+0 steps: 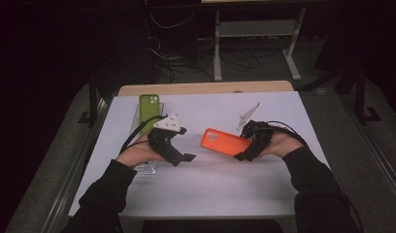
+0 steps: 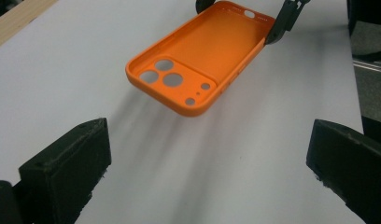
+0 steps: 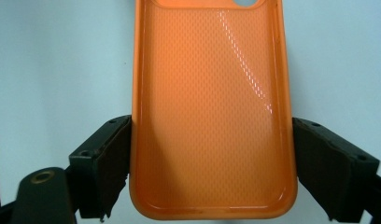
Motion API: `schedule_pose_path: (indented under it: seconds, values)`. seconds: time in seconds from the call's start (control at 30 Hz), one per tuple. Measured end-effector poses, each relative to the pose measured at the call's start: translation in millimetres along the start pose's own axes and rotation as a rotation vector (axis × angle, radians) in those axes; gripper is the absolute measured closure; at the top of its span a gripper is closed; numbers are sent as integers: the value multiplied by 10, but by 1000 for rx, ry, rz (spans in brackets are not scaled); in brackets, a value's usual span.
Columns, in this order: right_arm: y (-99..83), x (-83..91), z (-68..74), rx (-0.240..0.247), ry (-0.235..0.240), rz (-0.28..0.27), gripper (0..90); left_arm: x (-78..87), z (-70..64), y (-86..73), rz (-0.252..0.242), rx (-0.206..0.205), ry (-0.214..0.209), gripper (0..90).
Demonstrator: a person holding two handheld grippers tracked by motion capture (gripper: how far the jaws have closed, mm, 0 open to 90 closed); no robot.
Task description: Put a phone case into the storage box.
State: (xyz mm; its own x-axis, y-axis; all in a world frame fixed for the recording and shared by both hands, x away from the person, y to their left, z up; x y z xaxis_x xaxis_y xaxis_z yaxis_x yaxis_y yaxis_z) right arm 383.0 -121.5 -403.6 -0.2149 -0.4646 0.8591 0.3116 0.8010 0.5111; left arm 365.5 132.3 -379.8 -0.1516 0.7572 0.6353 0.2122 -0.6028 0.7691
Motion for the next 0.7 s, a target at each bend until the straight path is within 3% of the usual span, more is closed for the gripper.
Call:
schedule_pose_path:
  seconds: [0.37,0.47,0.7]
  values:
    - [128,-14,-5,44,56,2,152,-37,81,117,-10,-58,-43,0]
    - [131,-50,41,70,45,20,152,-20,43,92,9,-89,-60,0]
    - [158,-94,198,119,70,24,151,-72,-53,53,70,-137,-94,0]
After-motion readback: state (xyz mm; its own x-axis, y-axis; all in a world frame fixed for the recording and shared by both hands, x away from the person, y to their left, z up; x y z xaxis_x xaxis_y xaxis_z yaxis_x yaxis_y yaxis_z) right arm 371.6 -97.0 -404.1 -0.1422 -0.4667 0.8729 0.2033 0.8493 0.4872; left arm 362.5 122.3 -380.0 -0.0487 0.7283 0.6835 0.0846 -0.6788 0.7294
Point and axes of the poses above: each handheld gripper's, and its own axes: x roughly backward along the jaws, y roughly out of its top, z roughly to its left, the point moved 4 cm from there along -x, roughly forward along the jaws, and after that the axes turned 3 degrees about -y, right-handed, at the moved point
